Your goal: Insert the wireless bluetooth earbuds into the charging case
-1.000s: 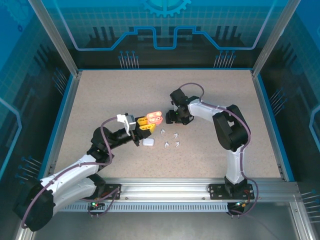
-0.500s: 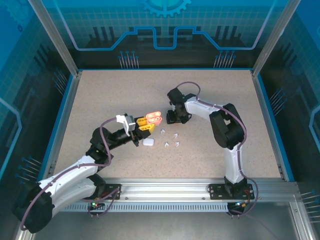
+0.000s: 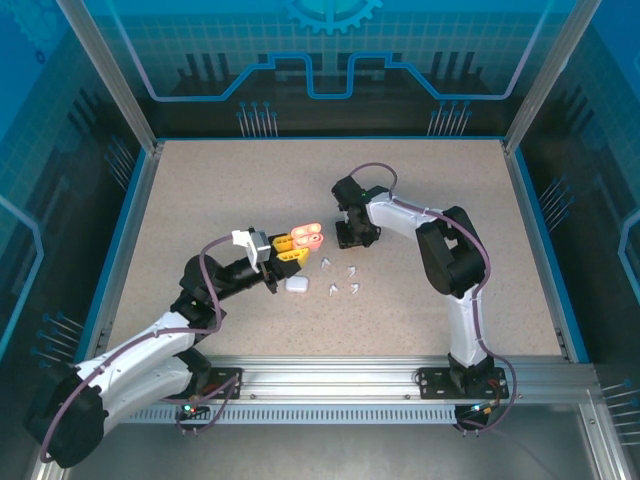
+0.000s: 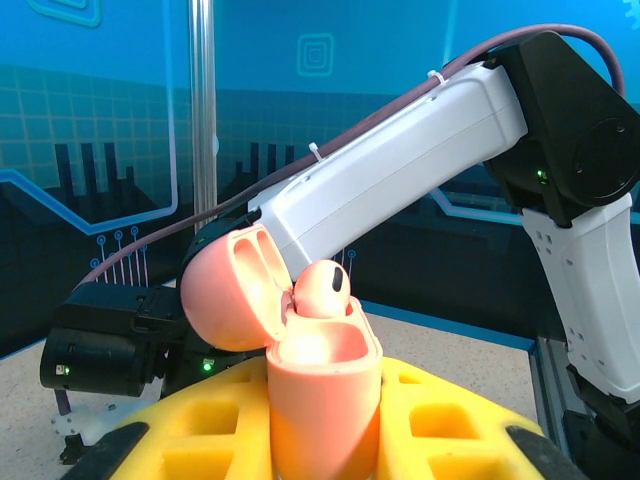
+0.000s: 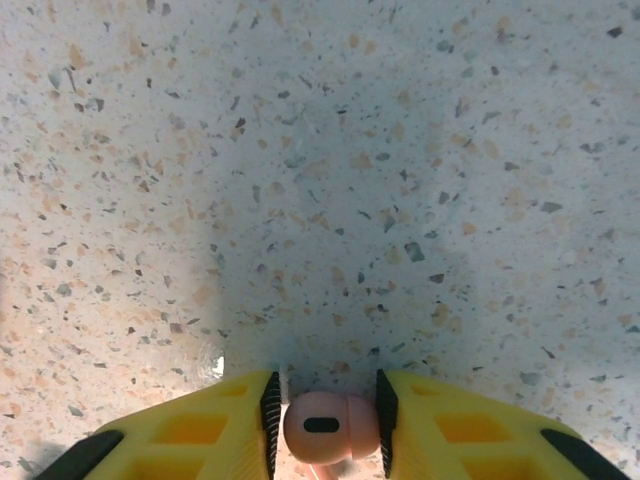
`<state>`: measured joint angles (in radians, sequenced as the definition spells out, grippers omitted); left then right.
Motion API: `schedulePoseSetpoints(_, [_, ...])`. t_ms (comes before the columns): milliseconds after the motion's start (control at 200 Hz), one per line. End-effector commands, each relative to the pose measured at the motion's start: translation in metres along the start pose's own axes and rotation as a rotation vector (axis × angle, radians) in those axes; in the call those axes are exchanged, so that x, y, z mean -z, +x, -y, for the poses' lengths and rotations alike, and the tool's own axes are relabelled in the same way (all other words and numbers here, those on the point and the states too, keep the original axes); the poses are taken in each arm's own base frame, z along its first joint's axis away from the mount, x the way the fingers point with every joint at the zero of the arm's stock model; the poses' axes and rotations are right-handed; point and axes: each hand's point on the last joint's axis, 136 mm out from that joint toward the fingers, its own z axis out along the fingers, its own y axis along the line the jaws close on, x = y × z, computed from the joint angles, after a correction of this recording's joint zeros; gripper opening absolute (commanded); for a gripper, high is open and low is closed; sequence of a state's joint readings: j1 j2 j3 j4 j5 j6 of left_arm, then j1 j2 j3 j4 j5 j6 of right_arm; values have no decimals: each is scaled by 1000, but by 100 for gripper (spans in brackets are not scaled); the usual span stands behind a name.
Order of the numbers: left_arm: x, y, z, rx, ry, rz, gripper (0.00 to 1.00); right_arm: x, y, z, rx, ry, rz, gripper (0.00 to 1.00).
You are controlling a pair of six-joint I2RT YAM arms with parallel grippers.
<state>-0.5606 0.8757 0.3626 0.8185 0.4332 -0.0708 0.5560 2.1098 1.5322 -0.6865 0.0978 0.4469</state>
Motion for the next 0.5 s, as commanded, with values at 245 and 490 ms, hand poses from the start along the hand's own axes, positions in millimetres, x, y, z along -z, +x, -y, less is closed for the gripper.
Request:
schedulePoseSetpoints(245, [2,-5,1,-32,-10,19,0,5,11,-19,28,-68,-16,29])
schedulePoseSetpoints(490, [1,-3,-3,-15,-31,17,0,54,-9,-25,29,-155,176,29])
